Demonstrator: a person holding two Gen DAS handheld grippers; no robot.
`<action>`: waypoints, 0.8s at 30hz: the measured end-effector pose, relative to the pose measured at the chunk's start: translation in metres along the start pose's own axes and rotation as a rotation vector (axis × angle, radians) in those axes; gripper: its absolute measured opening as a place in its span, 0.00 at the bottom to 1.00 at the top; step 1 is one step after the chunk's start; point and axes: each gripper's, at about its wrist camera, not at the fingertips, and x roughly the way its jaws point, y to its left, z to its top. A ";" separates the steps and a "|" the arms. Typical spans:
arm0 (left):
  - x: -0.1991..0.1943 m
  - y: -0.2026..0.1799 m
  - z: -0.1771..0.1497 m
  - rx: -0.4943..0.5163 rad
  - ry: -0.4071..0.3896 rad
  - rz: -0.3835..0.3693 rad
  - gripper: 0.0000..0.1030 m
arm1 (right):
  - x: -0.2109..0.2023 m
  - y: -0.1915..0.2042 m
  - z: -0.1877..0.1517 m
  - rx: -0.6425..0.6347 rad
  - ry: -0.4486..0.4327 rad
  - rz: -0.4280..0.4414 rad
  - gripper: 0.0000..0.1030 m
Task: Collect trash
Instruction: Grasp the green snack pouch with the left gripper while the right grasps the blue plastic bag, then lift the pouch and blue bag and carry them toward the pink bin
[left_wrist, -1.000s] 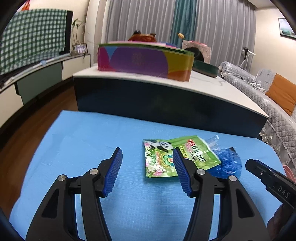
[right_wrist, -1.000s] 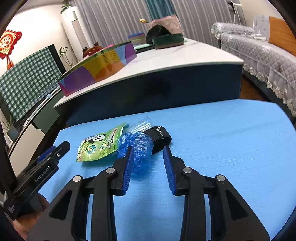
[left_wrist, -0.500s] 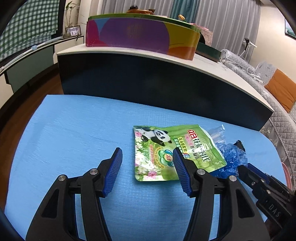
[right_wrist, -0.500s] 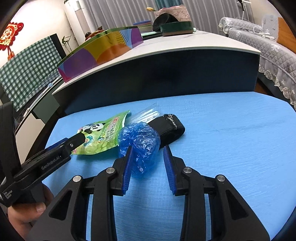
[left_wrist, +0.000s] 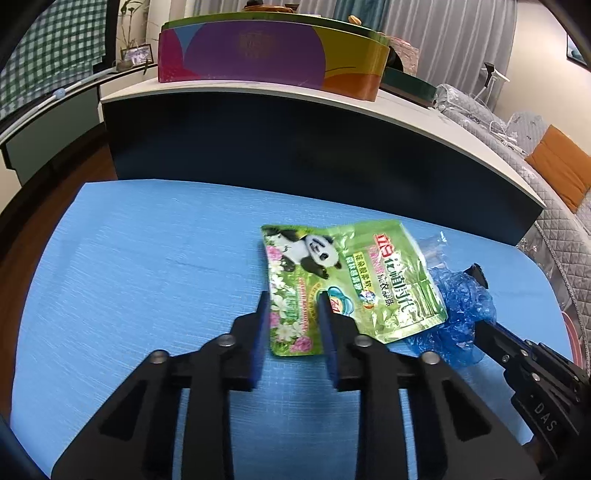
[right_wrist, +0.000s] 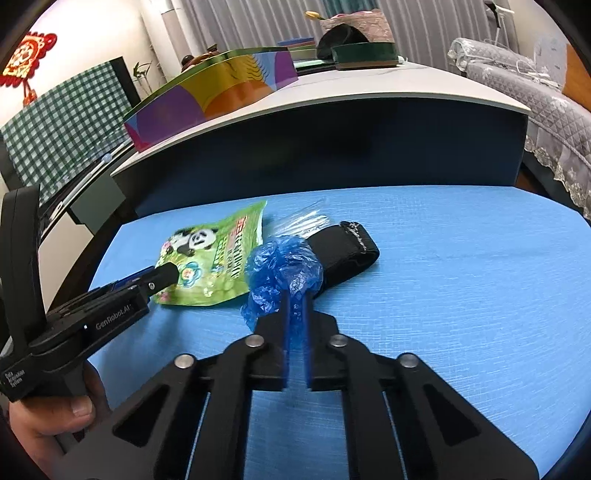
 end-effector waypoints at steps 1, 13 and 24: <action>-0.001 0.001 0.000 0.001 -0.003 0.001 0.18 | -0.001 -0.001 0.000 0.001 0.000 0.002 0.03; -0.050 -0.017 -0.003 0.054 -0.094 -0.073 0.06 | -0.047 -0.003 -0.001 -0.024 -0.058 -0.020 0.01; -0.112 -0.038 -0.012 0.115 -0.187 -0.080 0.00 | -0.115 -0.030 -0.007 -0.016 -0.135 -0.095 0.01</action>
